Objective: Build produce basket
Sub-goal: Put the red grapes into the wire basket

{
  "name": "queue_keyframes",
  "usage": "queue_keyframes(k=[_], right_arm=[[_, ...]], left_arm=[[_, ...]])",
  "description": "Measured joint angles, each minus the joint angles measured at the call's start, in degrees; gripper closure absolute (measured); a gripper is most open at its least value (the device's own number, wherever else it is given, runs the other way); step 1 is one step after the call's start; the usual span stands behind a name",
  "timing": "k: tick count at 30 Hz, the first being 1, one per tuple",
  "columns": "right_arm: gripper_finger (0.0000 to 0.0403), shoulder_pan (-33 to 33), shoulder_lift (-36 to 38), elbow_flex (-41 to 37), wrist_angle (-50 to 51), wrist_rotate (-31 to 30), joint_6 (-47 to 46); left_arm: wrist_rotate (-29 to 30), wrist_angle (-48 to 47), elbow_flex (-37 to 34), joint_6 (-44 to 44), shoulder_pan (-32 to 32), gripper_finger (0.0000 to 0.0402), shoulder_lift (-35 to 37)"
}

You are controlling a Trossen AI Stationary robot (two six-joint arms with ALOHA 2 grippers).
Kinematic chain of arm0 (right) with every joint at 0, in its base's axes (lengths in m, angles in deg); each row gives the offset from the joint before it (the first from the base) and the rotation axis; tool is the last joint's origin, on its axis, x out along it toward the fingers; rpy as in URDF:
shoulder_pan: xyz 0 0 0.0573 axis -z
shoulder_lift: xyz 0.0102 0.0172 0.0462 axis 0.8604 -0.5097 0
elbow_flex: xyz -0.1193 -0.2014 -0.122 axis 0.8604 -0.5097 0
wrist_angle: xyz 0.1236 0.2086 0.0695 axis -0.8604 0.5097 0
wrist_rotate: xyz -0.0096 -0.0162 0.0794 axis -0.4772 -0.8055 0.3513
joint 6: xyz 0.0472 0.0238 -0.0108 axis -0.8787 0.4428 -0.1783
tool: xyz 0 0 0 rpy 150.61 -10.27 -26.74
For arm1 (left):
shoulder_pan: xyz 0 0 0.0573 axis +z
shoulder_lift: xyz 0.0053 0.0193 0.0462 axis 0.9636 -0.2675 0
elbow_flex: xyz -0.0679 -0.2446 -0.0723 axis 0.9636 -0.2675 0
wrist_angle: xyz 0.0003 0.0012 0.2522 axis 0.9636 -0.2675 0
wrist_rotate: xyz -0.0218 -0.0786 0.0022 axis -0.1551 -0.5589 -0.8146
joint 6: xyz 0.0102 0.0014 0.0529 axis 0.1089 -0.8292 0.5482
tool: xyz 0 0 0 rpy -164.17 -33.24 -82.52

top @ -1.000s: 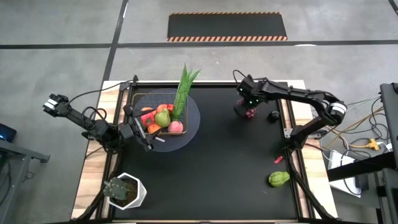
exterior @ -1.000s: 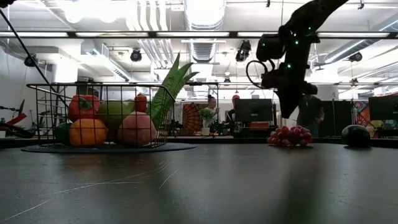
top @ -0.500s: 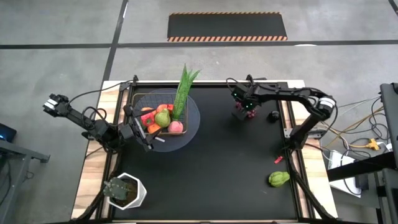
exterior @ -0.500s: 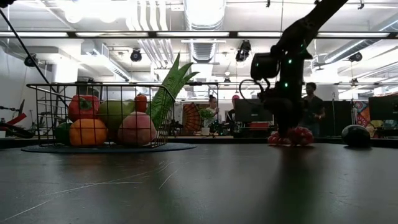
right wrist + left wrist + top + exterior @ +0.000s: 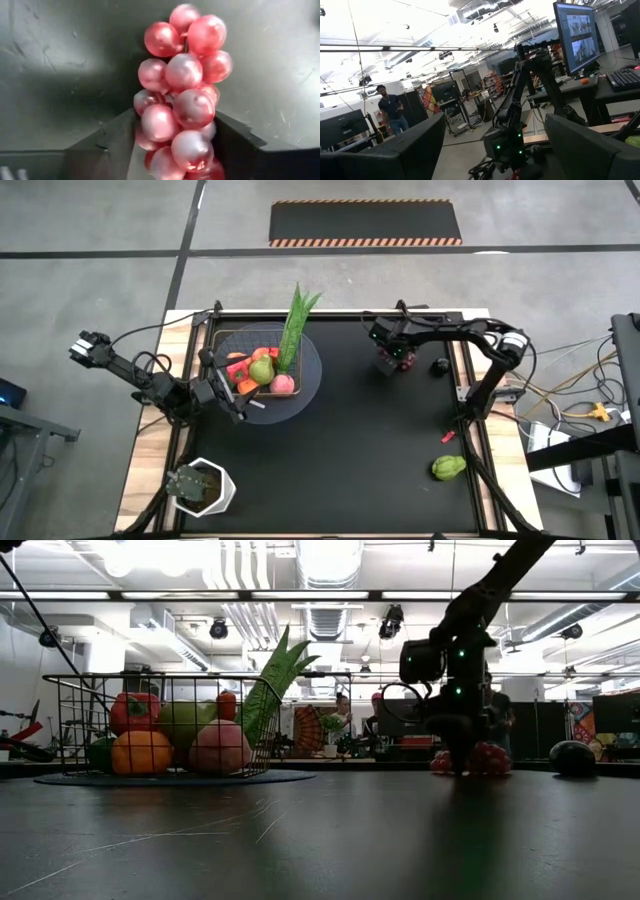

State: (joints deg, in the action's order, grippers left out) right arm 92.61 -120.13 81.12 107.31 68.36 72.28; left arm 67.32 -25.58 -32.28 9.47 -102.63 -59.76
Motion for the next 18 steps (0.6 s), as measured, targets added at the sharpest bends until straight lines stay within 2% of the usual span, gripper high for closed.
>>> queue_keyframes(k=[9, 13, 18], right_arm=[[0.0279, 0.0, 6.9, 0.0, -1.8, 1.5, -0.4], [0.0293, -0.1, 11.3, 0.0, -7.0, 9.7, -2.0], [0.0285, -2.0, 15.8, -0.1, -19.8, 20.1, -4.5]], left_arm=[[0.0, 0.0, 0.0, 0.0, 0.0, 0.0079, 0.0], [0.0, 0.0, 0.0, 0.0, 0.0, 0.0079, 0.0], [0.0, 0.0, 0.0, 0.0, 0.0, 0.0079, 0.0]])
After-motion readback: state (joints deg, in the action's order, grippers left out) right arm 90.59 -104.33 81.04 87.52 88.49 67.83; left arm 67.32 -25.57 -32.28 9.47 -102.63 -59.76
